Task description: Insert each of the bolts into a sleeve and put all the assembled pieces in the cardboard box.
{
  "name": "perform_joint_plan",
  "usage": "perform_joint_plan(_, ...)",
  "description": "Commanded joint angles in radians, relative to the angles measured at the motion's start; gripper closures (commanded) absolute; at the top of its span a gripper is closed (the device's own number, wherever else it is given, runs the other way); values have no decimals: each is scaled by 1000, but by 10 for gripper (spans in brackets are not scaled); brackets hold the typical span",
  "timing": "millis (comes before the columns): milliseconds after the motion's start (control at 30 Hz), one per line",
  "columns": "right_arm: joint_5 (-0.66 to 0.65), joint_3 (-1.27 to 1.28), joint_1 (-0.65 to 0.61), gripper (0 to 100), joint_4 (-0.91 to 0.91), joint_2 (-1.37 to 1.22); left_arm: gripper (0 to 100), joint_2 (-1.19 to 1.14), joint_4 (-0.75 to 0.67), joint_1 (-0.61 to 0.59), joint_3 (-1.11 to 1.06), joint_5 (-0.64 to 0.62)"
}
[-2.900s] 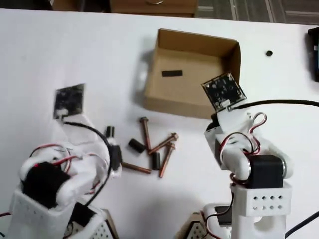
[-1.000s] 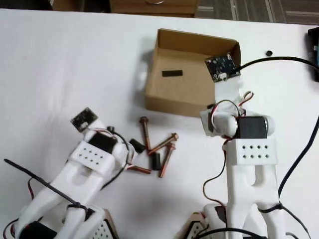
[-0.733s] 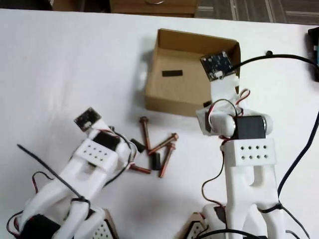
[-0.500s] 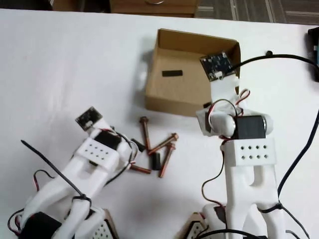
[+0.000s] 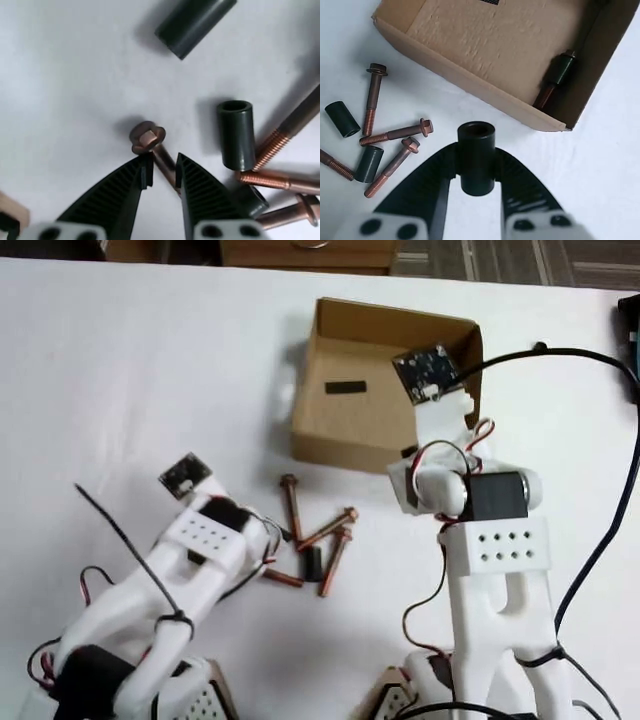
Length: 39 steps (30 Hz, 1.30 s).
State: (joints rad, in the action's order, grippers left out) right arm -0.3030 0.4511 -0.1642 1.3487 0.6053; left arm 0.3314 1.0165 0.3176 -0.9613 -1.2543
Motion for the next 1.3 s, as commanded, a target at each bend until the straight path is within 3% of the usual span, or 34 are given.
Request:
perform_joint_plan(0,8,-52,-7,979,-2,-1,901,-54,-48,-3,27,-6)
perform_joint_plan(400,8,-52,-5,979,-4,-1,902,-97,-94,-3,28,-6)
perform_joint_plan(533,8,-54,-4,979,-24,-1,985,-97,-95,-3,21,-6)
perform_joint_plan(700,6,-63,-7,979,-24,-2,976,-86,-77,-5,33,-5)
perform_joint_plan(867,6,-63,-7,979,-22,4,976,-86,91,-6,219,21)
perform_joint_plan(1067,8,-63,-8,979,-18,5,976,-81,440,-52,608,180)
perform_joint_plan(1267,8,-63,-8,979,-21,-1,976,-28,617,-95,843,330)
